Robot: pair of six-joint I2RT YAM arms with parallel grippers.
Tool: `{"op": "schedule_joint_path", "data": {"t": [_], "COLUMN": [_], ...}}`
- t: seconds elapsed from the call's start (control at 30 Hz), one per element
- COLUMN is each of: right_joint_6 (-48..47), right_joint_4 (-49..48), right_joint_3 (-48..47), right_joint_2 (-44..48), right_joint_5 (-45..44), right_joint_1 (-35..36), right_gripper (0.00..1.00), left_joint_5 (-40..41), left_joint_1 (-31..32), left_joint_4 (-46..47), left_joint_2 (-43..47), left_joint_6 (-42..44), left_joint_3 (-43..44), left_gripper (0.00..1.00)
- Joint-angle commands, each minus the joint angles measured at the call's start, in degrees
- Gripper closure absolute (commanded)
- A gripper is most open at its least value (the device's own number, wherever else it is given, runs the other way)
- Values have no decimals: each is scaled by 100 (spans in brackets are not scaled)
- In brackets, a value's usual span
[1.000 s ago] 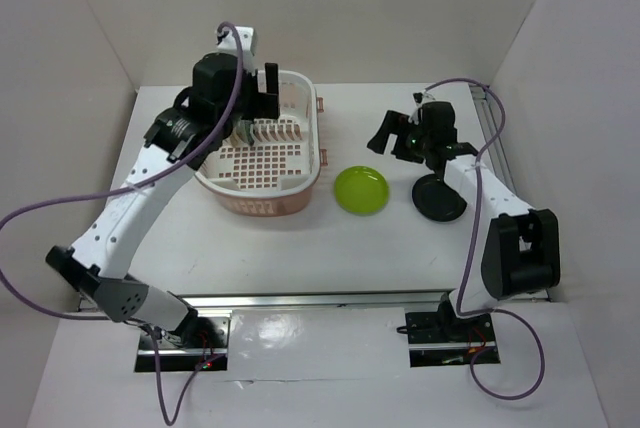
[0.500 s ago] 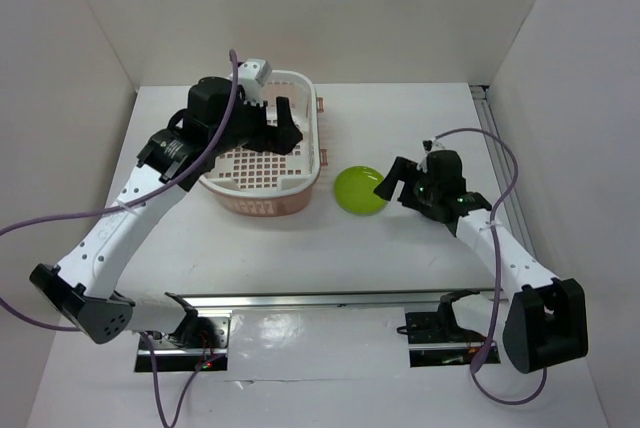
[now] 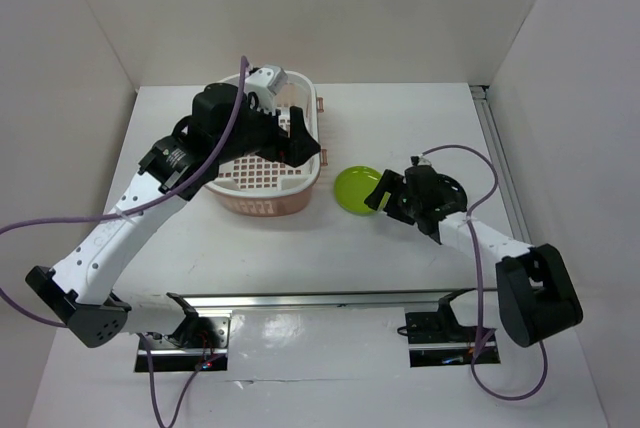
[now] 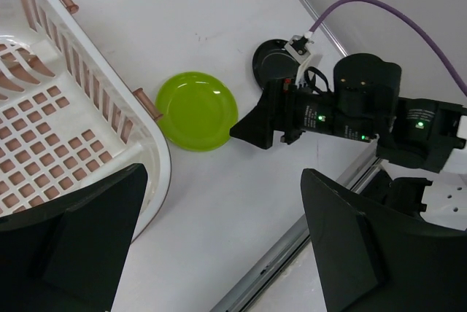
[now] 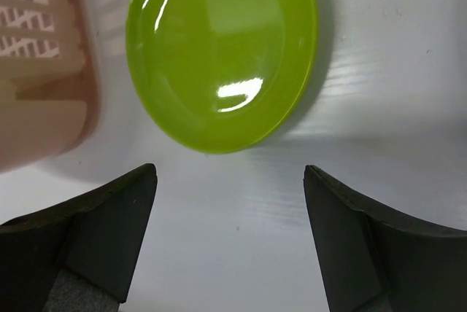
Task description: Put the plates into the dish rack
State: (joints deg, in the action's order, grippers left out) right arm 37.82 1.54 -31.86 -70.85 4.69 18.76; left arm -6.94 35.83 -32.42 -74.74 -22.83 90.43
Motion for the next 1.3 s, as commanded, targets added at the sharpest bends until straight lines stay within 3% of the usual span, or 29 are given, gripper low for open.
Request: {"op": "schedule_joint_path", "data": {"t": [0.0,0.37,0.57,0.8,0.9,0.93,1.1,1.27], "right_joint_6": [138,-144,-144,23,23,23,146,331], "right_joint_4": [-760,-1138,-1068,-577,-444,-375,-172,99], "right_joint_3": [57,-681,-796,-849,-901,-962,-1305,-1796], "right_joint_2": [-385,-1835,-2205,-2389,-2503,-2504,-2574,-1864], "right_joint_5": [-407,-416,-477,-601,-601,-601,-601,-715], "right_joint_1": [48,-171,-338,-523,-576,-645,-699,-751], "right_gripper": [13,14,33,79,90,100,100,100], "left_joint_5": [-141,52,210,211,211,211,106,52], "left_joint_1": [20,20,20,20,20,20,20,20], "left_joint_4": [237,122,70,17,17,17,17,17], "left_joint_2": [188,241,127,74,-31,-32,-198,-375], "left_joint_6": [-29,138,138,191,191,191,138,138], "left_joint_3": [247,326,519,572,572,572,572,625], "left_gripper": [0,0,0,0,0,0,0,0]}}
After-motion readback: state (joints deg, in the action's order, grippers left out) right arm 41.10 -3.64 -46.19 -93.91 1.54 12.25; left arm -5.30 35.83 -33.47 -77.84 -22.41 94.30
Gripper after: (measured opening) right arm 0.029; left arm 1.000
